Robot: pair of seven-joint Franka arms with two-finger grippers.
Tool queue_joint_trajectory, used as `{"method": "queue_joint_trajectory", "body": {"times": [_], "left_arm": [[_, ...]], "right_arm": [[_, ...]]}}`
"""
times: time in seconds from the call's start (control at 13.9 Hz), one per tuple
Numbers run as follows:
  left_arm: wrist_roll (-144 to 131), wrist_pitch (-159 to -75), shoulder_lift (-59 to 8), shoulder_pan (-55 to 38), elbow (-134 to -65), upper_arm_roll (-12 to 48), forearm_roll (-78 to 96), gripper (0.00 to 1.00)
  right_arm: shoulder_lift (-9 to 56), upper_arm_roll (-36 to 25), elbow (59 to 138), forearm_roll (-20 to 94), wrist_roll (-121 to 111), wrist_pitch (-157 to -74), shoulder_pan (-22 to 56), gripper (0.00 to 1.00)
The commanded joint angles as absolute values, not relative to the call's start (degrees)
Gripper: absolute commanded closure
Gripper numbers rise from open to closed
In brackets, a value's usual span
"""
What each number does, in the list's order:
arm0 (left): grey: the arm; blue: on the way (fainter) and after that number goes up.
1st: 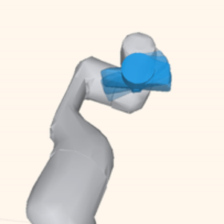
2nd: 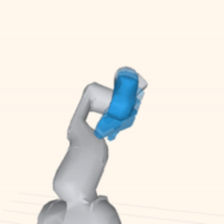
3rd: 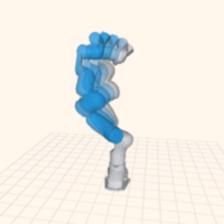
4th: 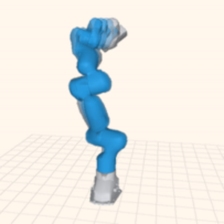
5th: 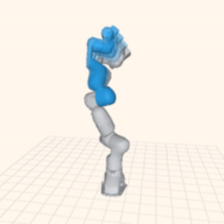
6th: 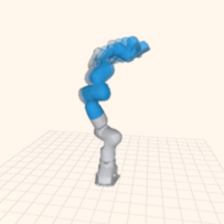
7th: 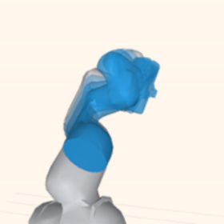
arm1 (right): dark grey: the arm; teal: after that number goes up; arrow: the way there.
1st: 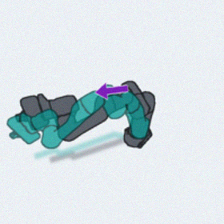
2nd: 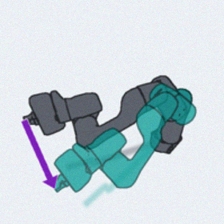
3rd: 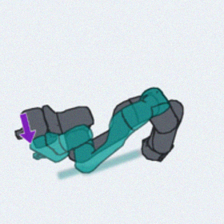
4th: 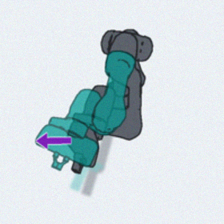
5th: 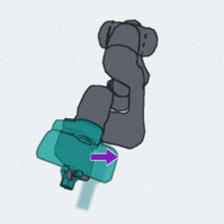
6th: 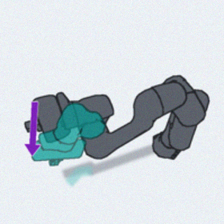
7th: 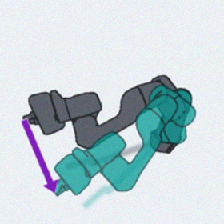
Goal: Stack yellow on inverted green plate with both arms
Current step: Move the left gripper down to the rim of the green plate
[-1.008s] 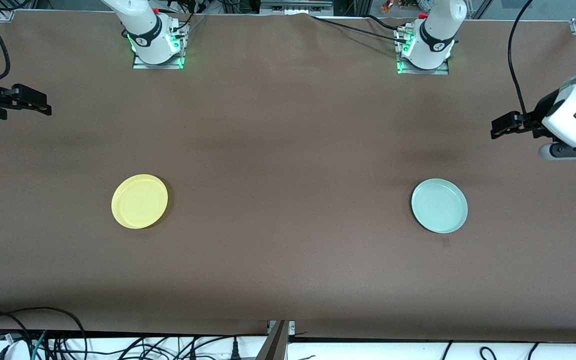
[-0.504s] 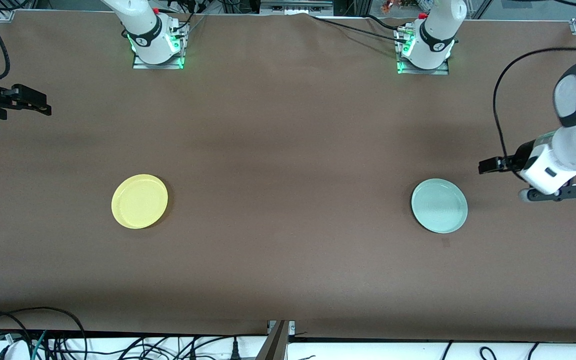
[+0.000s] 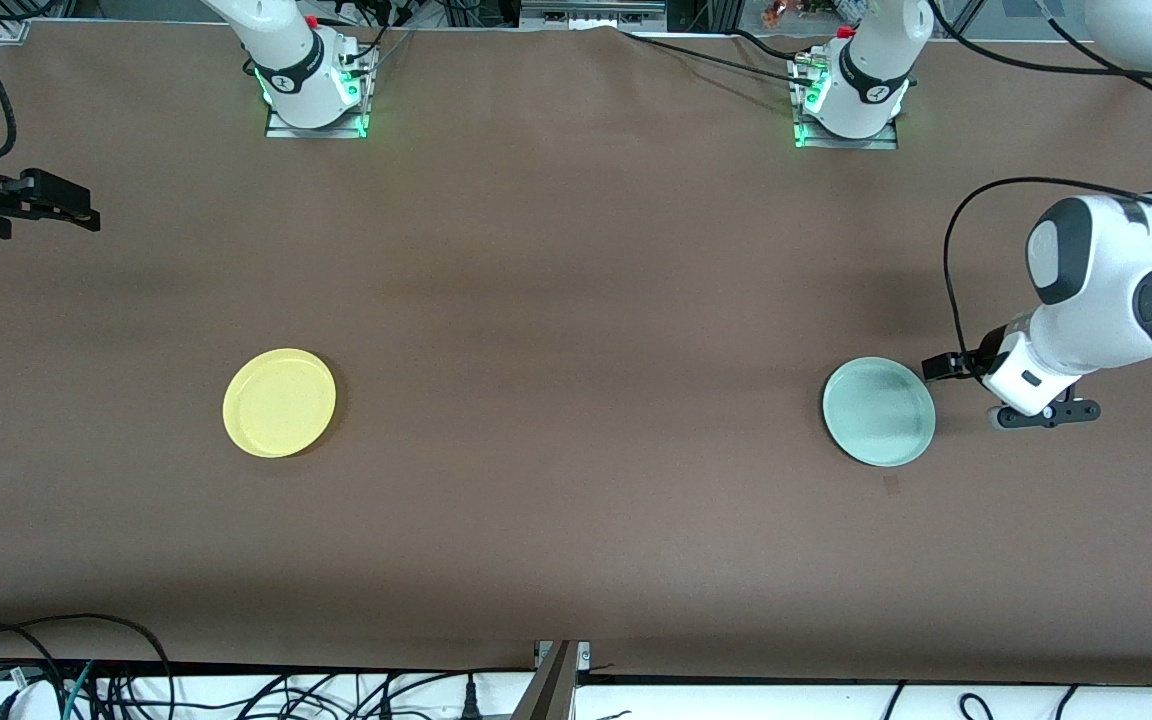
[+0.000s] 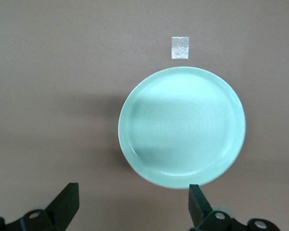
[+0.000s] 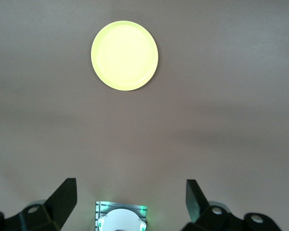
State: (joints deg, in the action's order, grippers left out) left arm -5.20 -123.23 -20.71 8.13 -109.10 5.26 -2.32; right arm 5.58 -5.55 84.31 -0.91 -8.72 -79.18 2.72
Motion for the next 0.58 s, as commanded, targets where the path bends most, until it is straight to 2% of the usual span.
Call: {"method": "queue_joint_trajectory", "body": {"times": [0.0, 0.29, 0.5], "left_arm": [[-3.1, -128.7, -23.4, 10.1, -110.5, 5.6, -6.1, 0.00], [0.6, -134.8, -28.1, 13.0, -110.6, 5.6, -6.2, 0.00], [0.5, -136.1, -30.1, 13.7, -110.5, 5.7, -6.2, 0.00]], "right_arm": [[5.2, -5.3, 84.8, -1.2, -8.1, -79.5, 1.9, 0.00], [5.2, -5.3, 84.8, -1.1, -8.1, -79.5, 1.9, 0.00], [5.3, -5.3, 84.8, -1.2, -8.1, -79.5, 2.0, 0.00]]}}
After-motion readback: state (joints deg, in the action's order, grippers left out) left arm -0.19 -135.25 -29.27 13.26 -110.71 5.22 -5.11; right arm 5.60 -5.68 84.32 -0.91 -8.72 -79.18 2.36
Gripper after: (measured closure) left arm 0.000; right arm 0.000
